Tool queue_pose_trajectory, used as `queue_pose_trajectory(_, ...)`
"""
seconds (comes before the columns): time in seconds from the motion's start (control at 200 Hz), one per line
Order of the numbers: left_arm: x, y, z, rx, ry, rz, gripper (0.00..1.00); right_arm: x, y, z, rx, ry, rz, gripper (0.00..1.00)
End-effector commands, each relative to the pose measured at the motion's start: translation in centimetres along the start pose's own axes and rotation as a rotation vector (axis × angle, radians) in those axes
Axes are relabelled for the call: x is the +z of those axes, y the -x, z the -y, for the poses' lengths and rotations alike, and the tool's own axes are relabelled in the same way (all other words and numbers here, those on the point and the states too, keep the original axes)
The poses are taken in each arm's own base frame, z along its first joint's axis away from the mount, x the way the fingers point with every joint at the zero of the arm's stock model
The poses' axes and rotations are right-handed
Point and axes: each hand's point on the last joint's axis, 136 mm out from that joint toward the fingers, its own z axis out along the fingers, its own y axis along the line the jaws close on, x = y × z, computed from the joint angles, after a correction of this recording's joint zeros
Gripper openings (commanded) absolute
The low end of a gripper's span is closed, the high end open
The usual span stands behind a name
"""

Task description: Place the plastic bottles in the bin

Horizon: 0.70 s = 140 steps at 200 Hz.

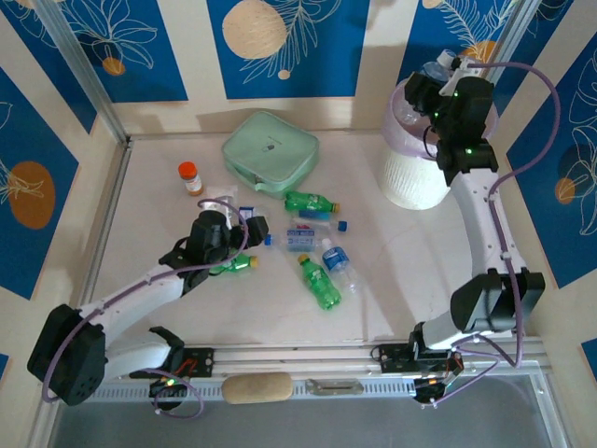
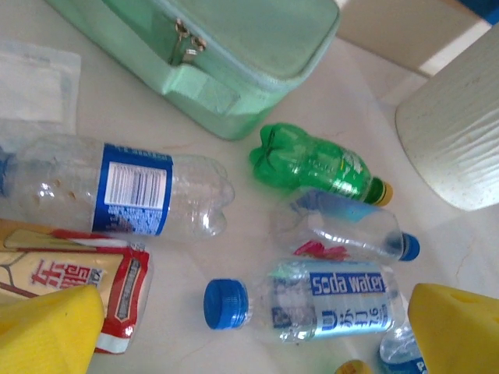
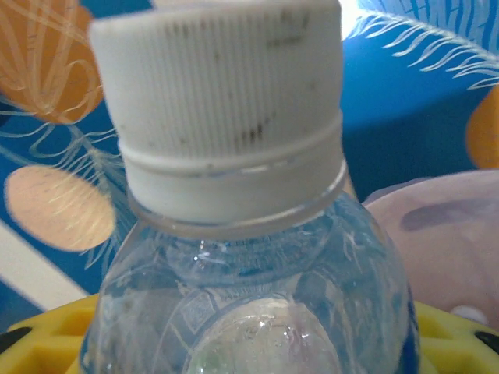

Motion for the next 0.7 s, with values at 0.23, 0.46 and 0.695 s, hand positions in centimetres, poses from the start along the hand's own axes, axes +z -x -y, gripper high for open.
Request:
queue_pose_trajectory(0.23,0.5,-0.2,1.2,0.020,-0.053,-0.053,1.00,4.0,-1.3,4.4,-0.123,-0.190,-0.080,0.48)
queue_pose_trajectory(0.46,0.1,-0.2,1.0,0.019,-0.045,-0.047,1.00,5.9,-4.5,6.3,-0.100,-0.232,-0.169,0.53)
queue_pose_trajectory(0.695,-0.9,0.2,0.4,0.015,-0.022,-0.013,0.99,6.0,-4.4,6.3,-0.070,-0.233,-0.179,0.78)
